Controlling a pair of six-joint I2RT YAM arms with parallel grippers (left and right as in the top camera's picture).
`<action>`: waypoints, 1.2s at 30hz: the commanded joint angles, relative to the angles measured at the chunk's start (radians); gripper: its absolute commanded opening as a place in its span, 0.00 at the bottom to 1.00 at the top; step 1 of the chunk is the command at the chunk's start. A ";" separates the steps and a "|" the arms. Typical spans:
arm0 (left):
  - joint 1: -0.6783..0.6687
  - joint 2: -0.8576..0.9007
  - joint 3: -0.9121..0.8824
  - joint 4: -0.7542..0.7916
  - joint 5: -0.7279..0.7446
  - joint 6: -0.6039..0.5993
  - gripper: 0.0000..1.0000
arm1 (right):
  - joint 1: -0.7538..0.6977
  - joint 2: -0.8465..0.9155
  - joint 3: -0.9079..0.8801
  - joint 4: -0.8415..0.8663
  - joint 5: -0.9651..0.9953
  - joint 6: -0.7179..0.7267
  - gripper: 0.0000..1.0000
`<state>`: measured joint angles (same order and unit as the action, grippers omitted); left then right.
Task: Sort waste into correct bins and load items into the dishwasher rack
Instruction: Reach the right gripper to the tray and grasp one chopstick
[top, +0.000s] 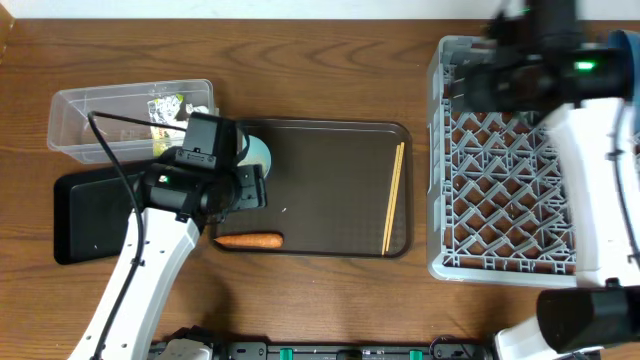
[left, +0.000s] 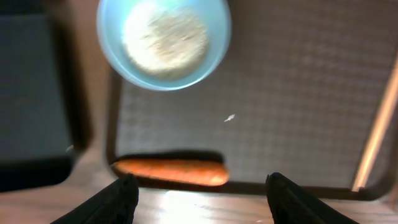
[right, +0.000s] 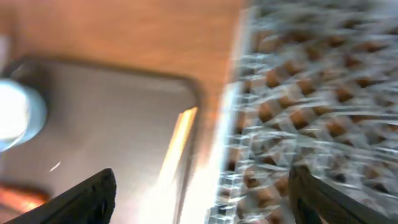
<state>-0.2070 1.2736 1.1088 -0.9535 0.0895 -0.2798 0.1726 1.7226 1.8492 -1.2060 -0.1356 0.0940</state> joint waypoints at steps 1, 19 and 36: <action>0.062 -0.001 0.002 -0.038 -0.068 0.011 0.68 | 0.119 0.041 -0.005 -0.025 0.031 0.109 0.86; 0.296 -0.009 0.002 -0.116 -0.064 -0.036 0.69 | 0.411 0.370 -0.005 -0.103 0.181 0.509 0.86; 0.296 -0.009 0.002 -0.116 -0.064 -0.036 0.69 | 0.423 0.472 -0.126 -0.042 0.169 0.661 0.87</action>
<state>0.0845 1.2736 1.1088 -1.0660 0.0410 -0.3111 0.5823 2.1841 1.7653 -1.2617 0.0330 0.7052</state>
